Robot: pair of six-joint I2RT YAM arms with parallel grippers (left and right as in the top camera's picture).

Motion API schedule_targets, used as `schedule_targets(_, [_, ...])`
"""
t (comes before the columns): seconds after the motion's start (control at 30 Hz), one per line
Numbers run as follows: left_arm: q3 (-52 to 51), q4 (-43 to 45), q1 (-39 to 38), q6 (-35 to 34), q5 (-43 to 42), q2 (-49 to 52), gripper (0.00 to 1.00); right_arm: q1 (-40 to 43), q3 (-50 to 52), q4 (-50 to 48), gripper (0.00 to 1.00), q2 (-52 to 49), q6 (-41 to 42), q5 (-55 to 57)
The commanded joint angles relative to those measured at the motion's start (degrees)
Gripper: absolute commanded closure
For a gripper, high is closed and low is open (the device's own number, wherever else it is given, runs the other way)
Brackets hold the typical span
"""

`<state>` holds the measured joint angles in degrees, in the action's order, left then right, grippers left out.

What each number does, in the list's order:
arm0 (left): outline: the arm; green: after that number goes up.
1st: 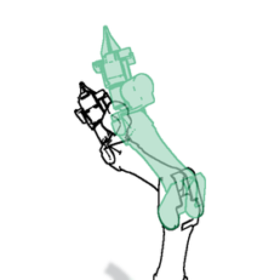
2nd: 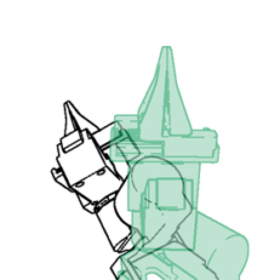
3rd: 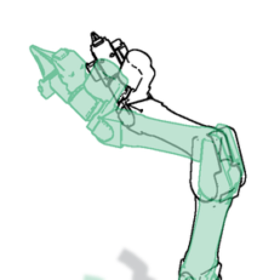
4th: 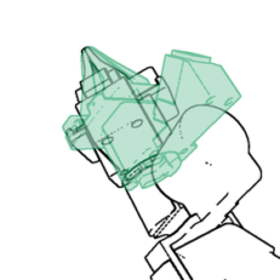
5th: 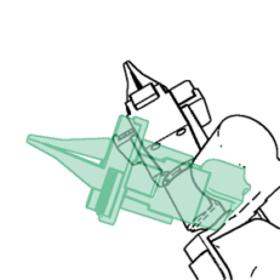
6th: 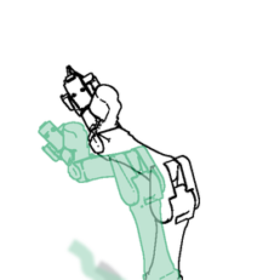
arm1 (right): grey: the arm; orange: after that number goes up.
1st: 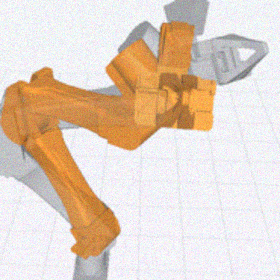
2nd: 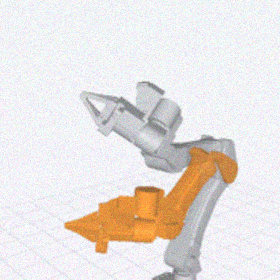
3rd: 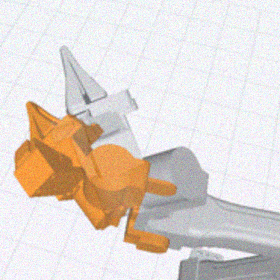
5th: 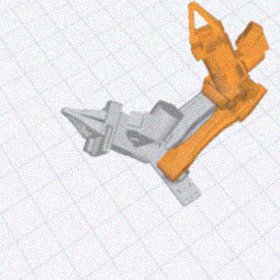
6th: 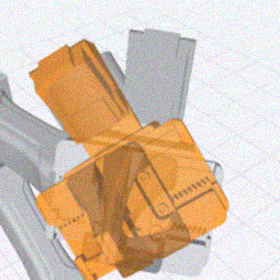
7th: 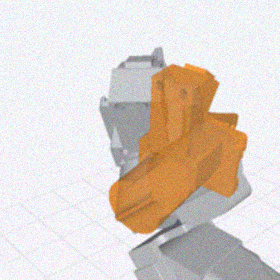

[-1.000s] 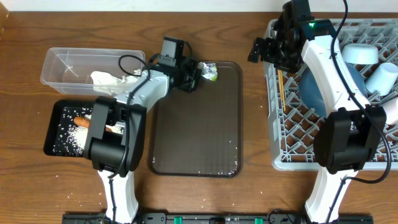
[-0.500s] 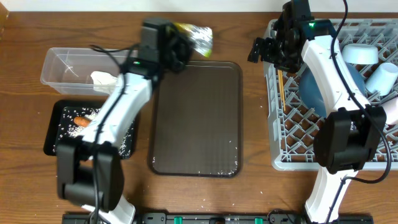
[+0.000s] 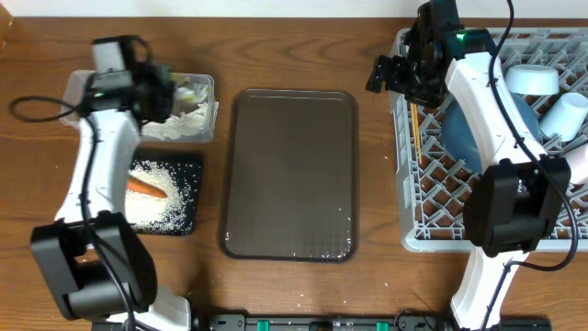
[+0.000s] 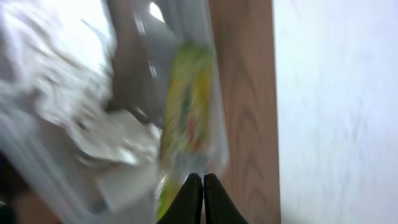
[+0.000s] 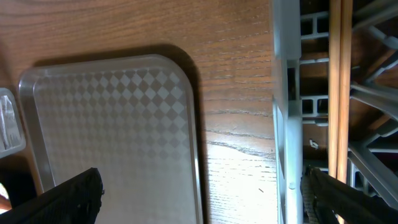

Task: Sort waste into correct bins and load items into the dishwasher rack
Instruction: 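Carry the wrapper left and drop it into the clear bin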

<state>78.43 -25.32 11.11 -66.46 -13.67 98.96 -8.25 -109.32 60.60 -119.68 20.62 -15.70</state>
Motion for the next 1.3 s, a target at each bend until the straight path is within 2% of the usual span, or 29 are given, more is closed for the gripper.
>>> schedule_targets(0.0, [0.2, -0.7, 2.3, 2.6, 1.3, 0.0, 0.94, -0.4, -0.1, 0.0, 0.01, -0.3, 0.6, -0.2])
schedule_targets(0.2, [0.0, -0.8, 5.0, 3.0, 1.4, 0.0, 0.83, -0.4, -0.1, 0.0, 0.01, -0.3, 0.6, -0.2])
schedule_targets(0.3, [0.0, -0.8, 5.7, 3.0, 1.4, 0.0, 0.45, -0.4, -0.1, 0.0, 0.01, -0.3, 0.6, -0.2])
schedule_targets(0.33, [0.0, -1.0, 5.9, 3.1, 1.3, 0.0, 0.38, -0.4, -0.1, 0.0, 0.01, -0.3, 0.5, -0.2])
schedule_targets(0.5, [0.0, -2.7, 5.9, 4.0, -3.7, 0.0, 0.33, -0.4, -0.1, 0.0, 0.01, -0.3, 0.5, -0.2])
schedule_targets(0.53, [0.0, -2.6, 5.9, 4.4, -5.5, 0.0, 0.34, -0.4, -0.1, 0.0, 0.01, -0.3, 0.6, -0.2])
schedule_targets(0.67, [0.1, -2.3, 5.8, 5.2, -8.1, 0.0, 0.53, -0.4, -0.1, 0.0, 0.01, -0.3, 0.6, -0.2])
schedule_targets(0.8, [0.1, -2.3, 5.8, 9.2, -10.4, 0.0, 0.59, -0.4, -0.1, 0.0, 0.01, -0.3, 0.6, -0.2])
schedule_targets(1.0, [0.1, -2.0, 5.9, 14.9, -13.9, -0.2, 0.94, -0.4, -0.1, 0.0, 0.01, -0.3, 0.6, -0.2])
schedule_targets(1.27, [0.1, -1.9, 5.8, 25.7, -14.4, -6.0, 0.94, -0.4, -0.1, 0.0, 0.01, -0.3, 0.6, -0.2])
